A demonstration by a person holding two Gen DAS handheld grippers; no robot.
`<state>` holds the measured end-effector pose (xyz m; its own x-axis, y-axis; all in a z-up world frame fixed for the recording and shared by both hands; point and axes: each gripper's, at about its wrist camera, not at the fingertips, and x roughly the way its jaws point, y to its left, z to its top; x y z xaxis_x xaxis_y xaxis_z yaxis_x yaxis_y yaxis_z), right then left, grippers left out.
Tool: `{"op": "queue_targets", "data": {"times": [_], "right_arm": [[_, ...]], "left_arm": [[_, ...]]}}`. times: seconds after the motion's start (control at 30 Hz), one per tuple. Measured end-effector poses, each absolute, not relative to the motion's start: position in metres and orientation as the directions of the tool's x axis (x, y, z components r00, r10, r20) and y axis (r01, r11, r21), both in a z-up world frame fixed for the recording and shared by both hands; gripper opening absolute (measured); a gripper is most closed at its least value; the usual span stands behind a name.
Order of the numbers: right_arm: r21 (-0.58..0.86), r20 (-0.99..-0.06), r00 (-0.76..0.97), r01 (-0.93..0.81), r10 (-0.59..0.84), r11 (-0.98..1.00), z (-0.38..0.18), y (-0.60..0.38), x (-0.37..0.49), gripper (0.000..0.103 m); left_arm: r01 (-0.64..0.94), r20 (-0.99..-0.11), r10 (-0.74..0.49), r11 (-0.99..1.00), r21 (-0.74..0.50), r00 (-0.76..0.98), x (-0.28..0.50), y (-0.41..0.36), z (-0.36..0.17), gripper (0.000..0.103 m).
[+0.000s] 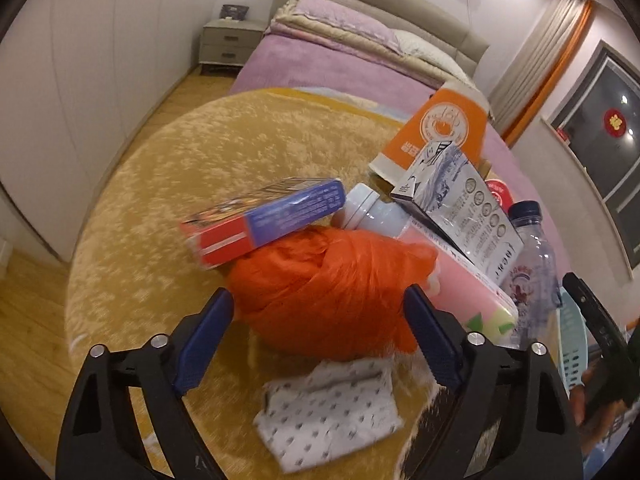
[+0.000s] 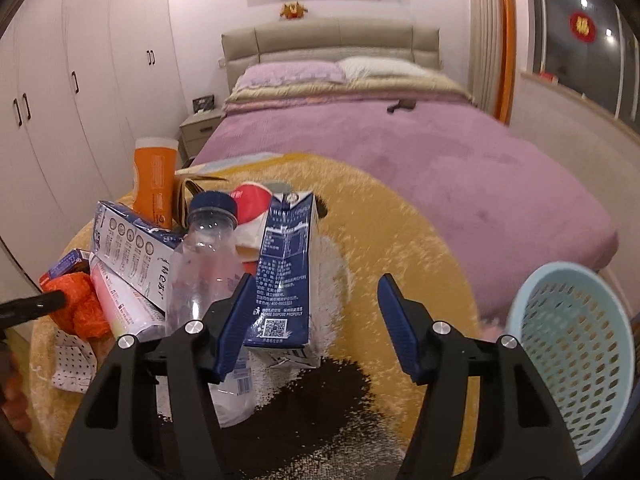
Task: Collect trash
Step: 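Grasp the orange plastic bag with left tool while right tool grasps blue milk carton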
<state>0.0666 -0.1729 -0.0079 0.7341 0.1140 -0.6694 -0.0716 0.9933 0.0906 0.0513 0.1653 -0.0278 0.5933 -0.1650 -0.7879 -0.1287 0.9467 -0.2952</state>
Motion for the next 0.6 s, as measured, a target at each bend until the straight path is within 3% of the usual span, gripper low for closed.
{"op": "queue_targets", "data": {"times": [0.07, 0.2, 0.3, 0.4, 0.57, 0.6], "right_arm": [[0.106, -0.695, 0.707, -0.082, 0.132, 0.991, -0.012, -0.172, 0.075, 0.059], [0.129, -0.726, 0.666, -0.115, 0.173, 0.985, -0.019, -0.167, 0.088, 0.059], [0.139, -0.744, 0.642, -0.126, 0.187, 0.982, -0.020, -0.162, 0.094, 0.059], [0.218, -0.754, 0.605, -0.141, 0.258, 0.966, -0.020, -0.164, 0.097, 0.059], [0.196, -0.815, 0.538, -0.091, 0.214, 0.976, -0.033, -0.164, 0.114, 0.059], [0.200, -0.821, 0.529, -0.088, 0.216, 0.976, -0.036, -0.165, 0.117, 0.047]], "left_arm": [[-0.142, -0.800, -0.137, 0.953, -0.267, 0.584, 0.057, 0.160, -0.031, 0.076], [-0.142, -0.802, -0.094, 0.965, -0.218, 0.590, 0.059, 0.150, -0.030, 0.057], [-0.135, -0.799, -0.080, 0.971, -0.198, 0.597, 0.055, 0.147, -0.023, 0.049], [-0.124, -0.782, -0.091, 0.970, -0.211, 0.617, 0.046, 0.144, -0.017, 0.045], [-0.071, -0.747, -0.121, 0.973, -0.220, 0.654, 0.029, 0.132, 0.000, 0.043], [-0.062, -0.740, -0.127, 0.973, -0.222, 0.660, 0.026, 0.128, 0.003, 0.043]]}}
